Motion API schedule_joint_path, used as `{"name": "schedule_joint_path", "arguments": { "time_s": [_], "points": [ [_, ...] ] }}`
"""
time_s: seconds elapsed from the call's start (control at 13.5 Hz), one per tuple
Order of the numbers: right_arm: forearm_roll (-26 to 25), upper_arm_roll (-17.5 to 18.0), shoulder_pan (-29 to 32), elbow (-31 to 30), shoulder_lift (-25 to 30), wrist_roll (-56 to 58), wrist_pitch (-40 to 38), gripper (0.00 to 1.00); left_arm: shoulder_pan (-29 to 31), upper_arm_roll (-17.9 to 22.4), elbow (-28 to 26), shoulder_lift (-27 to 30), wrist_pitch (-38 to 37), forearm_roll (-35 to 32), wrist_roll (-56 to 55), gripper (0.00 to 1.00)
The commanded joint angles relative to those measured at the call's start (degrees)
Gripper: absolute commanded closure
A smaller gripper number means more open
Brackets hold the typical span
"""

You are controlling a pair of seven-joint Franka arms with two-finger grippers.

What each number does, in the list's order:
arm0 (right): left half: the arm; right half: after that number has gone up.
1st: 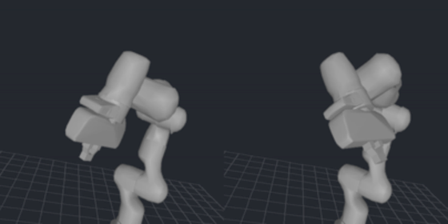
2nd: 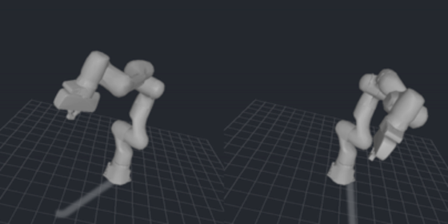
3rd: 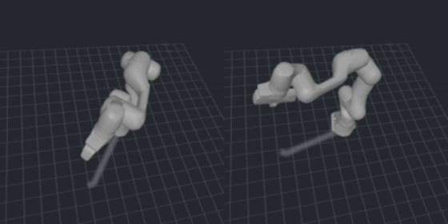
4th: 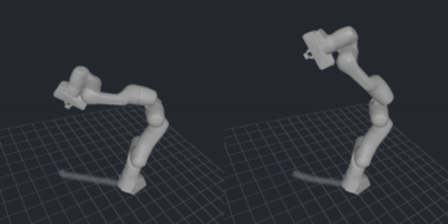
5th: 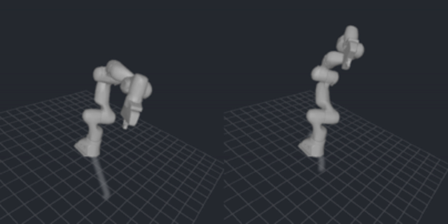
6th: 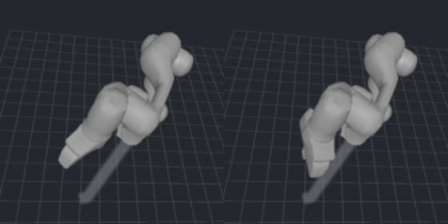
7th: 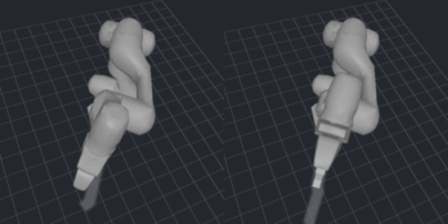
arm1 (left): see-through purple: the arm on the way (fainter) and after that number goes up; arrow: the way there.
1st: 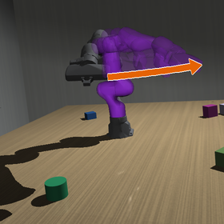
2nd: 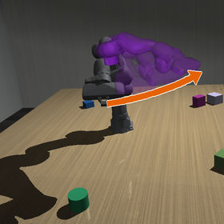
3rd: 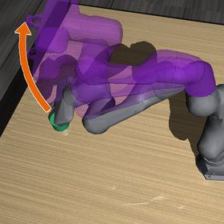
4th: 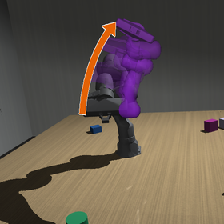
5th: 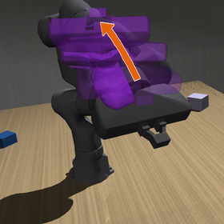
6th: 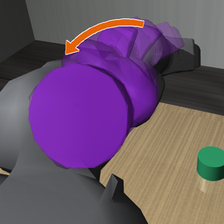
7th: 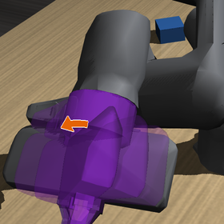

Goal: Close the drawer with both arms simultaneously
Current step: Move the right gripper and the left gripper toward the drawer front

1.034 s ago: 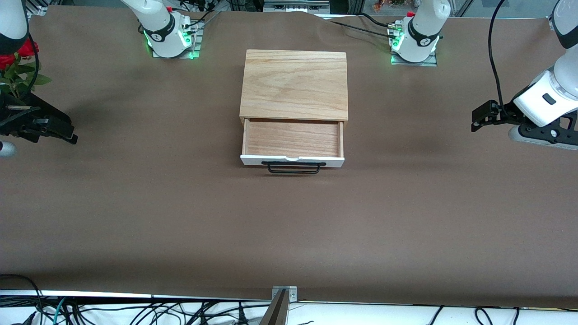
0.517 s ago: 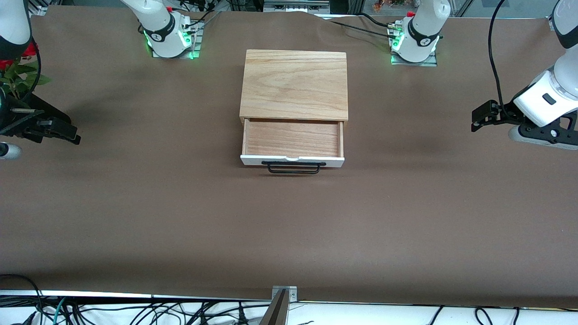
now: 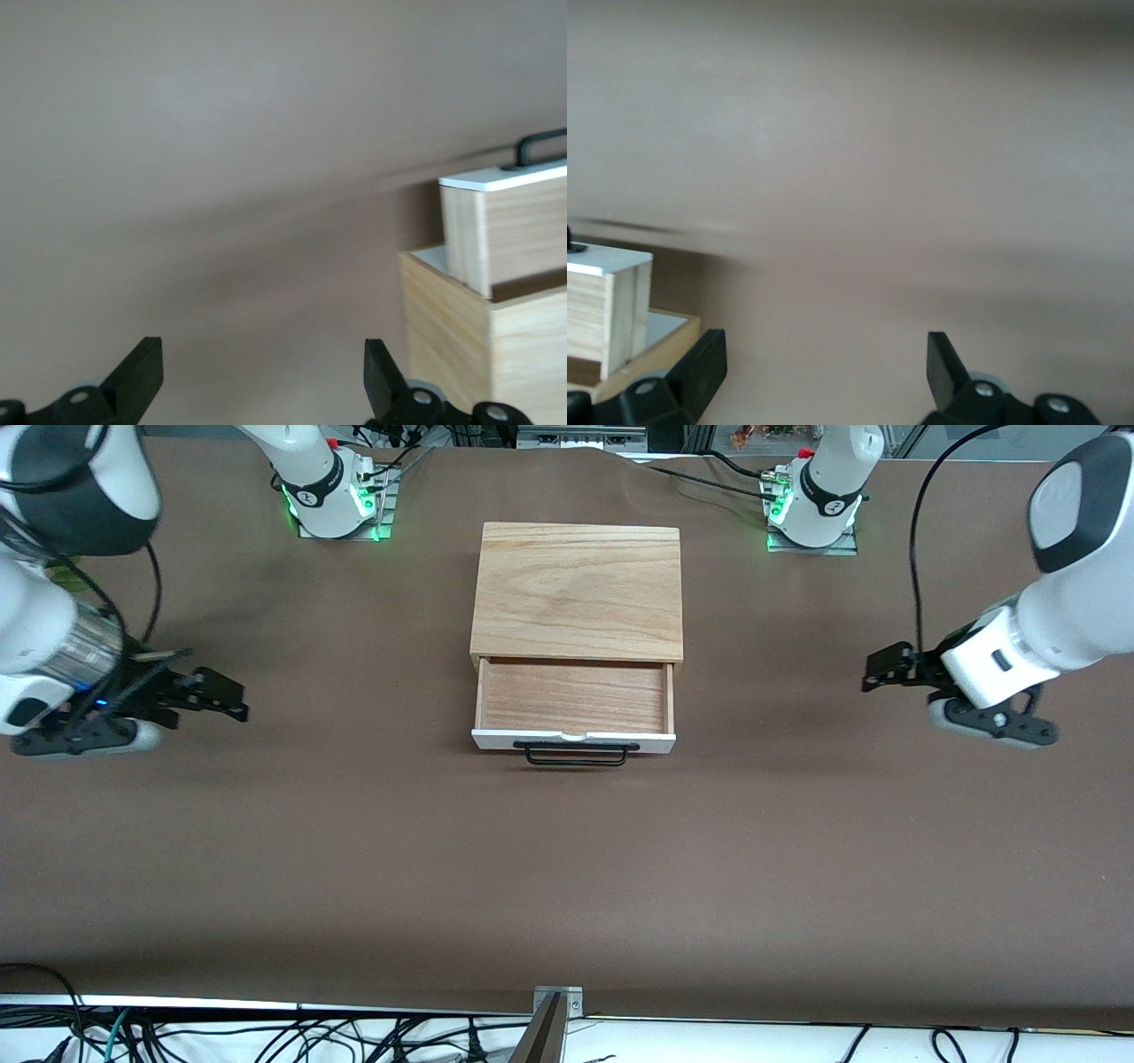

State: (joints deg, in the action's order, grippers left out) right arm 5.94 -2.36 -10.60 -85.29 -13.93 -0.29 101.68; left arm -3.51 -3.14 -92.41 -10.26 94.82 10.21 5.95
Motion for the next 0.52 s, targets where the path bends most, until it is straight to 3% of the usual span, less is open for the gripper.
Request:
{"name": "schedule_joint_path", "arguments": {
  "time_s": [0.0, 0.15, 0.3, 0.44],
  "points": [
    [0.57, 0.15, -5.20, -0.05, -3.29, -0.41, 6.13, 0.00, 0.00, -3.00, 1.62, -4.67, 4.02, 4.10, -0.23, 0.00],
    [1.18, 0.68, -7.68, -0.05, -5.57, -0.59, 9.83, 0.00, 0.00, -3.45, 1.62, -7.65, 8.34, 9.01, -0.23, 0.00],
    [6.78, 1.74, -8.39, -0.05, -7.77, -0.85, 13.00, 0.00, -1.31, -4.42, 1.62, -10.99, 13.87, 12.98, -0.32, 0.00],
    [9.18, 2.53, -9.00, -0.05, -9.88, -0.94, 16.51, 0.00, -4.56, -4.51, 1.62, -12.24, 17.75, 13.26, -1.19, 0.00]
  ]
}}
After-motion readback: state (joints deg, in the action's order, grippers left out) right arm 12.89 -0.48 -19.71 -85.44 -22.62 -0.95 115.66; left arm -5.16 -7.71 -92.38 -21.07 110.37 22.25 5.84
